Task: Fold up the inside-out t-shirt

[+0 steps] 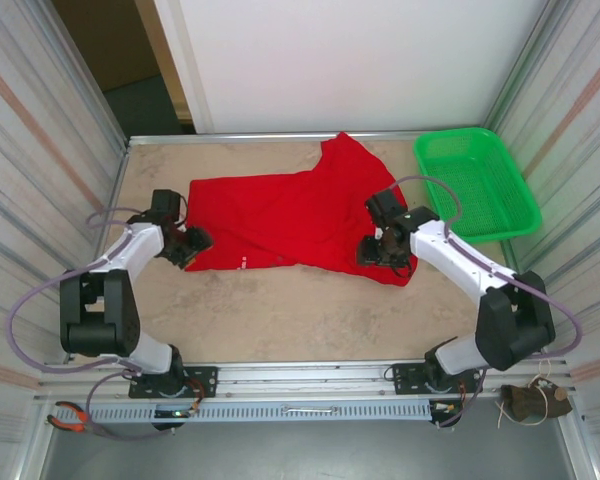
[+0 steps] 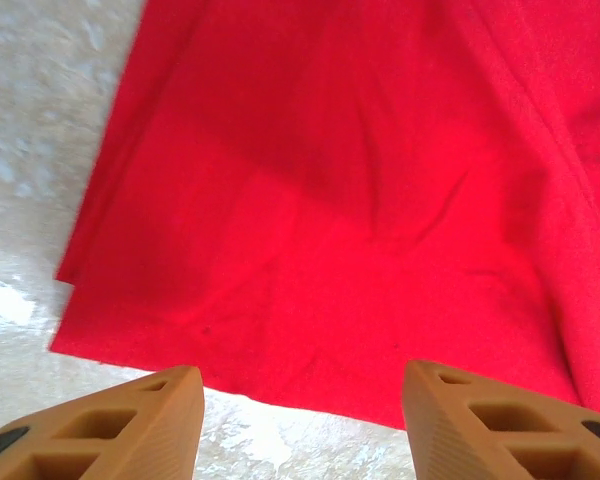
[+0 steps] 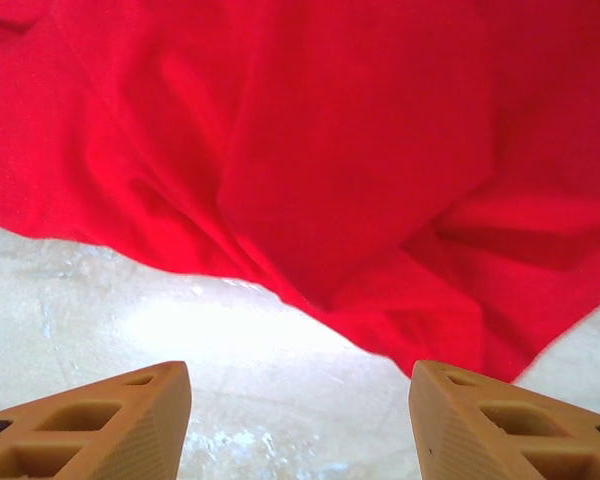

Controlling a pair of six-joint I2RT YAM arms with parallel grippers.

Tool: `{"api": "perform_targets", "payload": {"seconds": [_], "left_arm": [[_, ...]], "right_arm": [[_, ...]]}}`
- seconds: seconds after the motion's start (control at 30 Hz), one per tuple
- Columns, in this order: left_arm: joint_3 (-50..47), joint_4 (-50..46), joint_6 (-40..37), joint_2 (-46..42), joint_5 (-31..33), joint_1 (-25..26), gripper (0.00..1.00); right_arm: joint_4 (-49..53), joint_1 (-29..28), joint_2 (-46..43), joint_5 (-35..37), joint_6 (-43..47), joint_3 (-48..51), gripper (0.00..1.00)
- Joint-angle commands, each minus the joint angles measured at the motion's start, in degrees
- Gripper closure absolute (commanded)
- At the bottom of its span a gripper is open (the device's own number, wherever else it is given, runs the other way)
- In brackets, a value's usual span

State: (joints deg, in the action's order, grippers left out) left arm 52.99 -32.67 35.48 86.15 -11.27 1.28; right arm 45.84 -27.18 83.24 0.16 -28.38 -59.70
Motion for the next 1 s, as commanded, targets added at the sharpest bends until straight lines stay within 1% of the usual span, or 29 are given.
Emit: {"api": "perform_targets", "payload": {"seconds": [0.0, 0.17, 0.23, 0.27, 0.4, 0.43, 0.47, 0.57, 0.67, 0.8, 0.9, 0.93, 0.97], "left_arm": [[0.0, 2.6, 1.8, 1.04, -0.97, 0.54, 0.45], [0.18, 3.37, 2.14, 3.5, -0.54, 0.63, 0.45], [0.19, 3.56, 2.22, 4.62, -0.16, 0.57, 0.45], [0.11, 3.67, 2.39, 5.25, -0.02, 0.6, 0.45], [0.1, 3.53, 3.23, 8.22, 0.78, 0.46, 0.45], [0.09, 3.43, 3.71, 8.9, 0.93, 0.35, 0.45], [0.07, 3.31, 4.26, 9.55, 1.23, 0.26, 0.45], [0.23, 2.62, 5.49, 11.08, 2.87, 0.13, 0.46], [0.75, 1.74, 5.53, 12.38, 4.31, 0.04, 0.46], [1.06, 1.3, 5.05, 13.32, 4.96, -0.04, 0.46], [1.07, 1.37, 5.01, 13.56, 4.85, -0.08, 0.46], [1.15, 1.38, 5.02, 13.57, 4.77, -0.09, 0.46], [1.27, 1.38, 5.0, 13.52, 4.62, -0.05, 0.46]], "right_arm": [[-3.1, -0.26, 3.62, 2.01, -1.6, -0.47, 0.42], [-4.85, 0.41, 8.13, 3.35, -0.91, -2.46, 0.44], [-5.1, 0.95, 9.86, 3.5, -0.58, -3.15, 0.46], [-5.12, 1.35, 10.67, 3.85, -0.37, -3.43, 0.51], [-3.95, 3.83, 10.06, 4.85, 0.77, -4.08, 0.89], [-3.62, 4.67, 9.23, 4.76, 1.18, -4.28, 0.97], [-2.88, 5.82, 8.37, 4.69, 1.73, -4.65, 1.0], [-1.63, 9.22, 6.35, 4.34, 3.4, -6.6, 1.0], [0.13, 12.51, 7.25, 3.11, 5.16, -10.88, 1.0], [1.87, 15.84, 12.23, 2.3, 6.86, -18.03, 1.0], [3.07, 17.34, 17.89, 3.83, 7.57, -23.3, 1.0], [3.61, 17.74, 19.48, 4.53, 7.34, -24.63, 0.84], [3.85, 18.01, 20.33, 5.3, 6.99, -25.24, 0.62]]}}
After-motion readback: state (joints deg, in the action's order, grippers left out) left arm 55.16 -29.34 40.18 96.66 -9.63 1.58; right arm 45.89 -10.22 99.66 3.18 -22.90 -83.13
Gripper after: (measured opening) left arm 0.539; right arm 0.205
